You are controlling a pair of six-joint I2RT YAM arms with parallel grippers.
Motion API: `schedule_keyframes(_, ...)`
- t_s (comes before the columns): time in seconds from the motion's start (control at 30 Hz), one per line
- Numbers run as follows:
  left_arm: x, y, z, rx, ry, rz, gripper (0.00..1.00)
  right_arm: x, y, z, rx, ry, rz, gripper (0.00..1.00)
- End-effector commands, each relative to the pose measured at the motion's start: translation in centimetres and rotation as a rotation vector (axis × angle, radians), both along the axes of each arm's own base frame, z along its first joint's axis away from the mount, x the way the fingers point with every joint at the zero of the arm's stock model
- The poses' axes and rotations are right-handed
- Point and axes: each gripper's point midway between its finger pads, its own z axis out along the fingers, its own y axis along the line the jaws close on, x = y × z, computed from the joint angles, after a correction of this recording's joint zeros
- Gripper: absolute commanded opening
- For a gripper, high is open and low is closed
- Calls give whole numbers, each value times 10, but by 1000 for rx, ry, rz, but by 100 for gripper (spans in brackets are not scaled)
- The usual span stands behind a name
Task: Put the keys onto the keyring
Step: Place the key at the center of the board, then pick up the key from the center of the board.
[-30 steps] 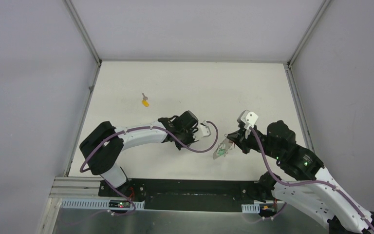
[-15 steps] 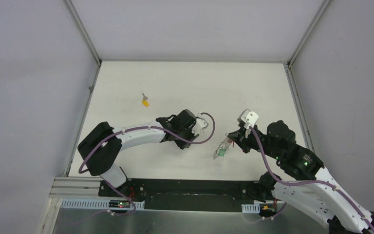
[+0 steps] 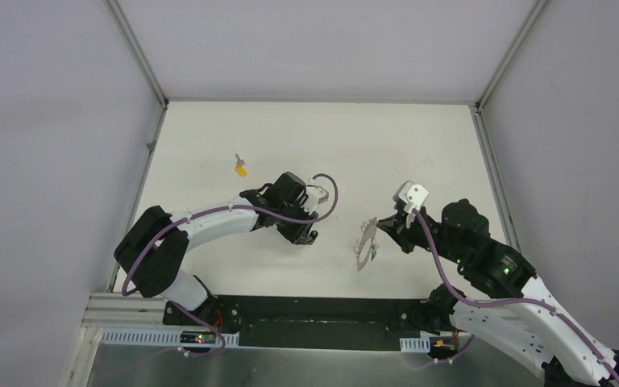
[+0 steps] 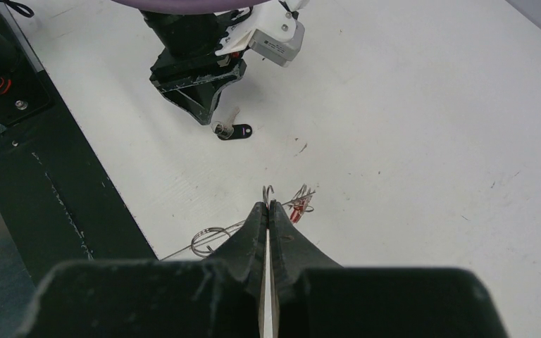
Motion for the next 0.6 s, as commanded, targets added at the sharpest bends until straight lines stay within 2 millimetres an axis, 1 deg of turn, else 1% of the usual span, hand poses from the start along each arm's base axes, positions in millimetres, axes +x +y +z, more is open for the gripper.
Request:
schedule_keyframes(0.0,-2,-10,8,-80,36,-18,32,4,1,17,40,-53,-7,0)
schedule_keyframes(0.13,-5,-10,-6,-64,84,-1,31,4,1,19,41,-58,-7,0)
schedule_keyframes(0.3,-2,-12,-16,-50,107,16,31,4,-1,22,39,-66,-11,0)
schedule_keyframes(0.43,0,-14,-19,-44,113,15,30,4,-3,22,38,-70,-16,0)
schedule_keyframes(0.5,1,-15,-18,-48,111,12,28,3,-3,22,39,-69,-16,0)
schedule_keyframes(0.57,2,-15,-16,-51,104,11,23,4,-3,23,40,-71,-16,0)
